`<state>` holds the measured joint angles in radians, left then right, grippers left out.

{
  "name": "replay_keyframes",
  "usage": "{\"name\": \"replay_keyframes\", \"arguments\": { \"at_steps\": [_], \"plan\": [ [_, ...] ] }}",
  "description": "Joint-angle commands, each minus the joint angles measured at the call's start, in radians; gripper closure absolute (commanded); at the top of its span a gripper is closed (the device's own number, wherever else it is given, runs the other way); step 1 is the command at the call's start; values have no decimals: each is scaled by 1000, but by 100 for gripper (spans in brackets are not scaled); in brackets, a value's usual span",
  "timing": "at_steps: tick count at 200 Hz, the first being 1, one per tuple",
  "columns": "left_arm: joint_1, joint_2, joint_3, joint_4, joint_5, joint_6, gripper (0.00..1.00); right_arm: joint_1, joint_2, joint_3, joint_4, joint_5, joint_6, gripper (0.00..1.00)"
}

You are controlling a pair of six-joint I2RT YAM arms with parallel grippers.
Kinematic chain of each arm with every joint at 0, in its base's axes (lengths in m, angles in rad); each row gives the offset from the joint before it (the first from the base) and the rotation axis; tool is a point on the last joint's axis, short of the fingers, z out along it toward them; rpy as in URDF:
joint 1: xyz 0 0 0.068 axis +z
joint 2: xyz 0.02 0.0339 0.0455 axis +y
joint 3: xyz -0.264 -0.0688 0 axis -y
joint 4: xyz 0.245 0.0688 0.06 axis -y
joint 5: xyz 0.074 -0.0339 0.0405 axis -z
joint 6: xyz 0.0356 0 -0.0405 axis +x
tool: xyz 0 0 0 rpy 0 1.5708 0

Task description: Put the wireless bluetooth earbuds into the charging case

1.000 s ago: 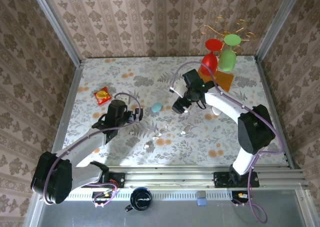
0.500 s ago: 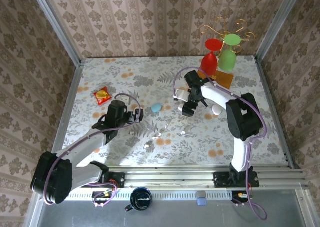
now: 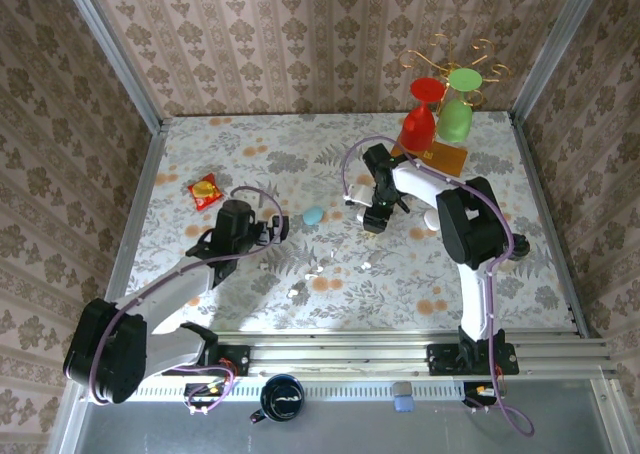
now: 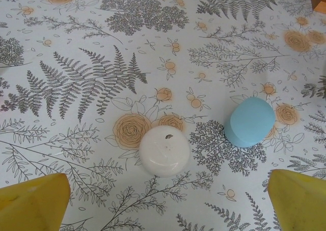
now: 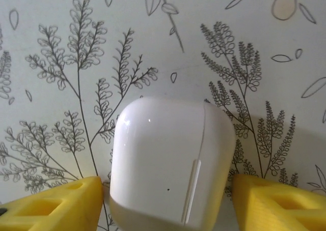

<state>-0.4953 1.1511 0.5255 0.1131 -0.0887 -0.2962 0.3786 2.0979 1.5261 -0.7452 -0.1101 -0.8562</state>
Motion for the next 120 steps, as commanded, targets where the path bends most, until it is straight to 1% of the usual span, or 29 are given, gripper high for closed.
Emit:
{"name": "replay_keyframes", "arguments": {
  "at_steps": [1,18,32,53,70,93,107,120],
  "plan": [
    [12,8,5,21,16,2,0,2,33,33,-44,5,-1,40],
    [11,20,11,25,21,2,0,2,40,39,-55,-2,-3,46],
    [12,34,14,30,28,2,0,1,40,39,-57,-5,-3,49],
    [11,47,16,51,39,-1,0,2,33,42,-68,-9,-3,58],
    [12,48,17,53,46,-2,0,3,5,22,-53,-11,0,58],
    [12,44,26,29,77,-4,0,11,-69,-36,11,-11,9,58],
    [18,38,32,11,126,-18,0,21,-128,-84,69,-17,15,58],
    [32,29,42,-22,187,-67,0,37,-181,-128,118,-23,16,58]
  ]
}}
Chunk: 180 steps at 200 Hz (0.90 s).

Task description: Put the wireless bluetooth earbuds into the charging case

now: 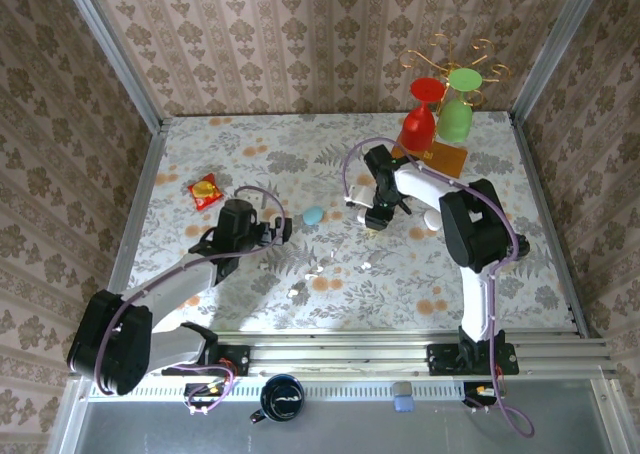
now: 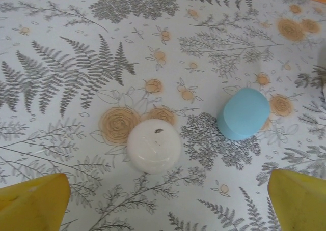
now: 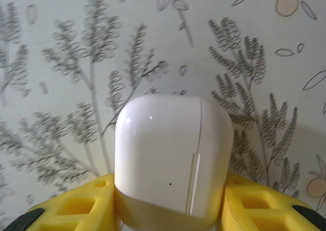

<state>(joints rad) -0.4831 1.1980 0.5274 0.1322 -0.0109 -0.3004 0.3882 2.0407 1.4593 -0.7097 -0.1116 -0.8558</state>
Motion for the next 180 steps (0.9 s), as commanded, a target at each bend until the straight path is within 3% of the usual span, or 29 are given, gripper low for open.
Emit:
{"name": "replay_keyframes", "arguments": {
  "at_steps": [1,36,68,111,154,180],
  "plan": [
    [20,-19,41,-43,116,-69,0,28,-128,-64,86,-22,16,58],
    [105,-11,73,-77,411,-279,2,81,-241,-139,156,-56,14,59],
    [85,44,84,14,617,-372,9,134,-301,-153,153,-99,15,59],
    [34,121,69,222,711,-504,22,193,-336,-146,134,-173,6,59],
    [-8,224,37,490,768,-665,41,218,-340,-122,112,-193,1,60],
    [-24,272,38,547,780,-688,49,221,-340,-113,117,-198,4,60]
  ]
}}
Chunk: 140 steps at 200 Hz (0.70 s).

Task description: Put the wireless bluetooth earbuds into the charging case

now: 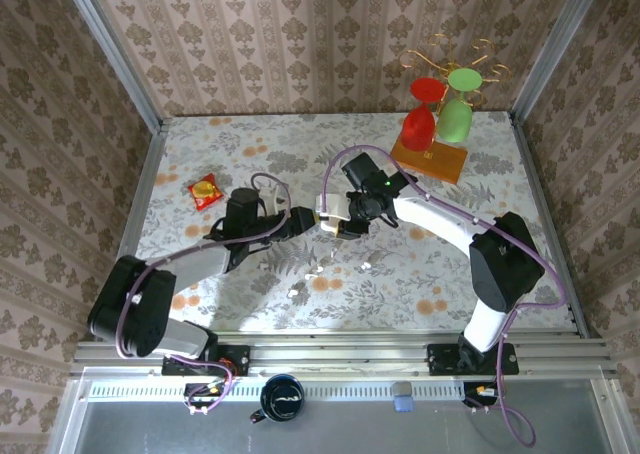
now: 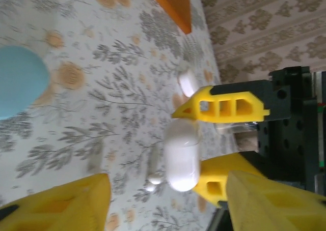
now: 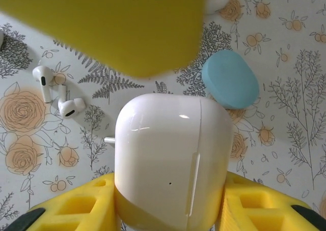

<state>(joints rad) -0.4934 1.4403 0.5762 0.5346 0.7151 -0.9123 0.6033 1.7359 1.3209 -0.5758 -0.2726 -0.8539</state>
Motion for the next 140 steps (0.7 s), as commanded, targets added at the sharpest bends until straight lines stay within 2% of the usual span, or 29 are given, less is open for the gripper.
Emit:
{"name": "replay_keyframes", "arguments": {
  "at_steps": [1,21,47,64,92,117,129,140],
  "plan": [
    [-14,32,-11,144,55,-76,49,7,-34,26,-16,-37,3,60],
    [-27,58,-6,153,57,-75,53,7,-30,27,3,-46,6,61],
    [-37,94,0,187,70,-90,63,7,-26,38,-2,-63,3,61],
    [-43,119,7,219,86,-111,64,9,-26,44,-4,-68,3,61],
    [-54,154,19,287,102,-144,74,9,-23,47,0,-61,3,62],
    [-66,177,28,317,108,-154,76,7,-19,45,32,-29,14,62],
    [-68,183,23,351,103,-161,82,6,-23,37,33,-21,15,59],
    [-68,189,11,415,96,-158,86,6,-35,30,71,-24,17,51]
  ]
}}
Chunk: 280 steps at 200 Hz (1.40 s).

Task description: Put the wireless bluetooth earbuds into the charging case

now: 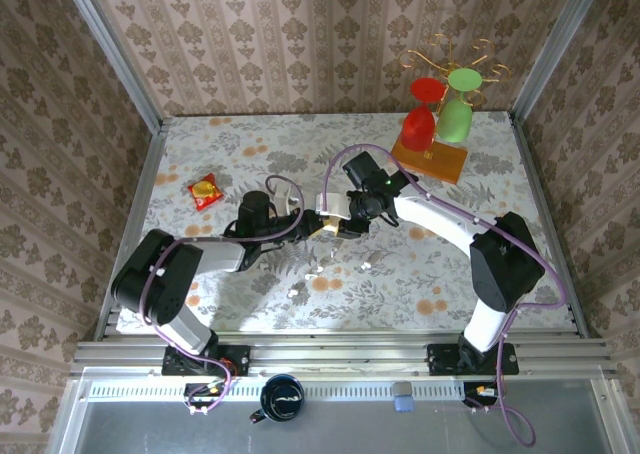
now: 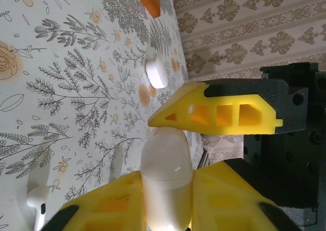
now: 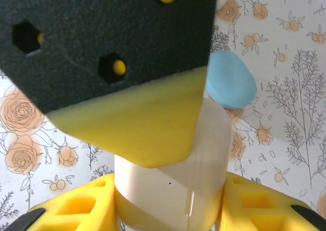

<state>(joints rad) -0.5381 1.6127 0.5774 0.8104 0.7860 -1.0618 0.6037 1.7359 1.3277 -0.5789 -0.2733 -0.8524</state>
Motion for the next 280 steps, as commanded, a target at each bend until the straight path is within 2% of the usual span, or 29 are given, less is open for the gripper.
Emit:
{"name": "replay_keyframes", "arguments": {
  "at_steps": [1,23,39,62,79,101,146,205,280],
  "plan": [
    [-23,17,8,147,25,-7,86,5,-36,22,75,-25,16,50],
    [-15,32,-21,309,24,83,92,-11,-90,-14,97,-102,22,29],
    [-2,44,-24,374,23,166,93,-31,-144,-49,124,-176,47,16],
    [14,63,-29,483,28,314,95,-56,-234,-116,171,-263,93,10],
    [25,52,-24,482,46,449,95,-76,-313,-177,228,-319,147,9],
    [39,18,-24,481,87,577,96,-107,-434,-291,397,-374,278,9],
    [41,-75,-33,480,213,848,97,-175,-593,-455,630,-373,570,8],
    [7,-147,-37,480,270,944,100,-170,-576,-483,689,-389,636,8],
    [-10,-186,-102,478,241,1024,100,-157,-525,-432,698,-326,679,8]
  ]
}}
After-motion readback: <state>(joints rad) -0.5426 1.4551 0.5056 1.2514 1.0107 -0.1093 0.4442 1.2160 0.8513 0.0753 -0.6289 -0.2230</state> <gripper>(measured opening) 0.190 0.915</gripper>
